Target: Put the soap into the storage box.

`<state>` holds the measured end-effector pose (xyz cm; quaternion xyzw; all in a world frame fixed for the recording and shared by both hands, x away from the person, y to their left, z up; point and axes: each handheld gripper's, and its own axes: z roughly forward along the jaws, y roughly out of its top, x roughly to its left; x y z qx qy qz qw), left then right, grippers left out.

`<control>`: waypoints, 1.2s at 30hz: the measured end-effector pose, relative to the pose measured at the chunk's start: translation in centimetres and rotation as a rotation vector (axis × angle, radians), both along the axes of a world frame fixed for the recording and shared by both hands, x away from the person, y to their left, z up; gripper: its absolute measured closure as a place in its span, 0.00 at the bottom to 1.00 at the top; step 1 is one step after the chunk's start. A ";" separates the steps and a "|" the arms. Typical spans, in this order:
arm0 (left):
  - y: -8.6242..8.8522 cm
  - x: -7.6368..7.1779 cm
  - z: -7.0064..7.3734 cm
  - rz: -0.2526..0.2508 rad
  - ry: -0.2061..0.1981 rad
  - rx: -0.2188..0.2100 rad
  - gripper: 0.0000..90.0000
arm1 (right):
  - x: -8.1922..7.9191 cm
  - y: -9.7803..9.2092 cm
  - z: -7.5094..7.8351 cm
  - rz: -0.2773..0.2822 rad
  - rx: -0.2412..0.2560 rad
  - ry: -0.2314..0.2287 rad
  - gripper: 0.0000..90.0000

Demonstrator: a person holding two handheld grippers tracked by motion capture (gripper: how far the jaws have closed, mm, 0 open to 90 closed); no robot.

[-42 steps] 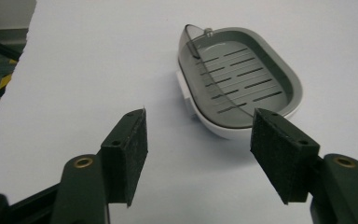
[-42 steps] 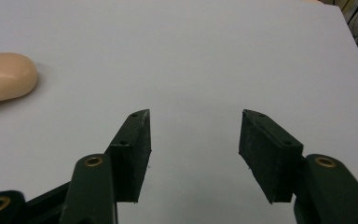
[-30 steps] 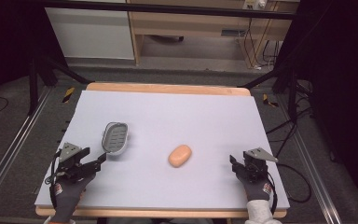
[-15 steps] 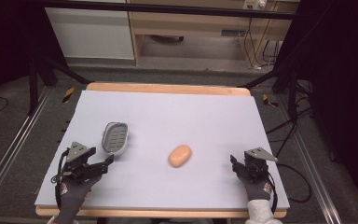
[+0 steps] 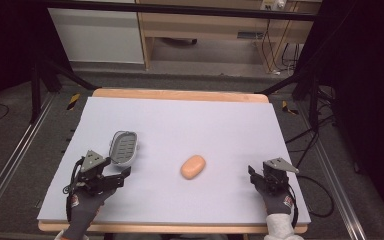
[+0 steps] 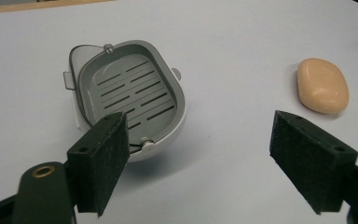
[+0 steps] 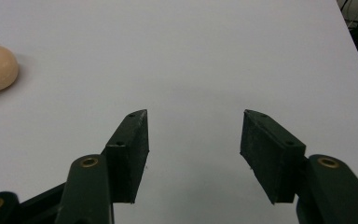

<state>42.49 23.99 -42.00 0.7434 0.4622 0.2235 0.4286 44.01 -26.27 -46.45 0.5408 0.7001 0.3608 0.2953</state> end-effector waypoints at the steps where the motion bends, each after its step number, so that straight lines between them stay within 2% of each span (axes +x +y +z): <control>1: 0.0 0.0 0.0 0.000 0.000 0.000 0.21 | 0.0 0.0 0.0 0.000 0.000 0.000 0.46; 15: -3.1 1.0 1.5 -0.057 -0.015 0.012 0.20 | 0.0 0.2 0.1 0.014 0.003 0.008 0.54; 18: -4.2 1.3 1.8 -0.072 -0.020 0.027 0.20 | 0.0 0.2 0.1 0.013 0.005 0.006 0.55; 30: -6.8 2.6 1.8 -0.098 -0.008 0.030 0.20 | 0.1 0.2 -0.1 0.015 0.002 0.006 0.55; 36: -8.9 3.4 1.9 -0.119 -0.004 0.049 0.20 | 0.1 0.2 -0.1 0.011 0.002 0.008 0.56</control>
